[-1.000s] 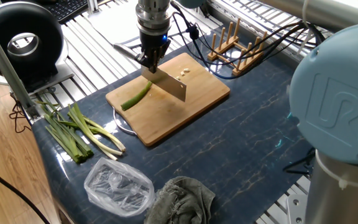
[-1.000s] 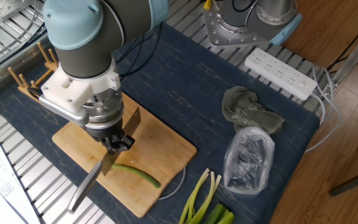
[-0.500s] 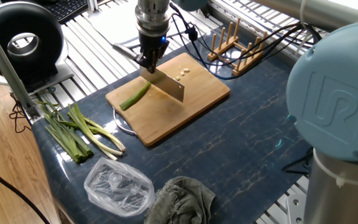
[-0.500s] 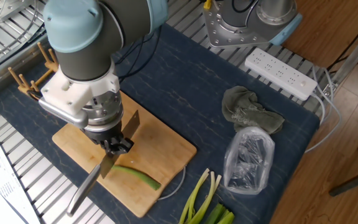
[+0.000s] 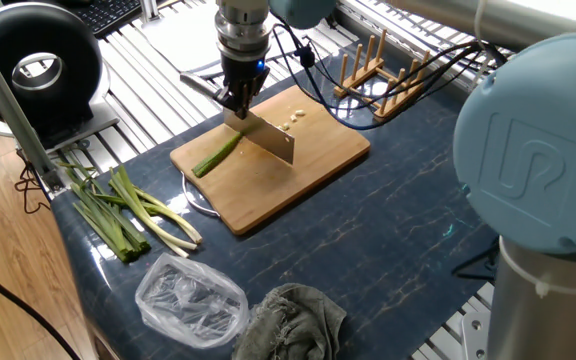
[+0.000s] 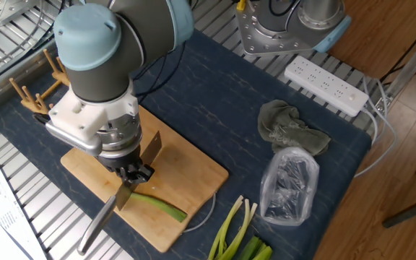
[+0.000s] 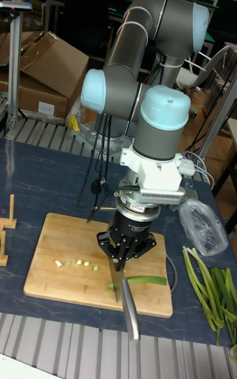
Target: Chop the scallions
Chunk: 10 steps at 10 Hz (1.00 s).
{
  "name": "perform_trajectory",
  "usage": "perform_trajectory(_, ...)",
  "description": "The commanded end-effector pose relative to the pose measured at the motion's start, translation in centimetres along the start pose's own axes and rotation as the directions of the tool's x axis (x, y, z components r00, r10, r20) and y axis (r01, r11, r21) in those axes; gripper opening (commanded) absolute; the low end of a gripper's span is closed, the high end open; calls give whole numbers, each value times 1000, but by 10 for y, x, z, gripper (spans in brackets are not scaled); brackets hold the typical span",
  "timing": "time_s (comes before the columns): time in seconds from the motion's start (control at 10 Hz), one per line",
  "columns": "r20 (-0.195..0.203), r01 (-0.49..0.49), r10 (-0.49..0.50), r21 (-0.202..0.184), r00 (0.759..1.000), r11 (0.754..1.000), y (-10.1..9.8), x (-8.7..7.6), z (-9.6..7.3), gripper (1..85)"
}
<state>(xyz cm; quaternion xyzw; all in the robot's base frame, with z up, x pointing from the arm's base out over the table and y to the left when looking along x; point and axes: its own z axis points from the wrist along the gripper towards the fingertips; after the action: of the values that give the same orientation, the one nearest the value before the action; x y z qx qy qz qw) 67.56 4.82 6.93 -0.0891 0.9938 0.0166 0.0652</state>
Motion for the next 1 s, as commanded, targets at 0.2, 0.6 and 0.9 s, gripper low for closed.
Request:
perform_trajectory(0.2, -54, 21, -21, -7, 998, 1000, -21, 13, -53, 13)
perform_trajectory(0.6, -25, 86, -86, -12, 996, 996, -26, 4, -42, 13)
perform_trajectory(0.9, -64, 134, -131, 46, 989, 990, -42, 10, -47, 13)
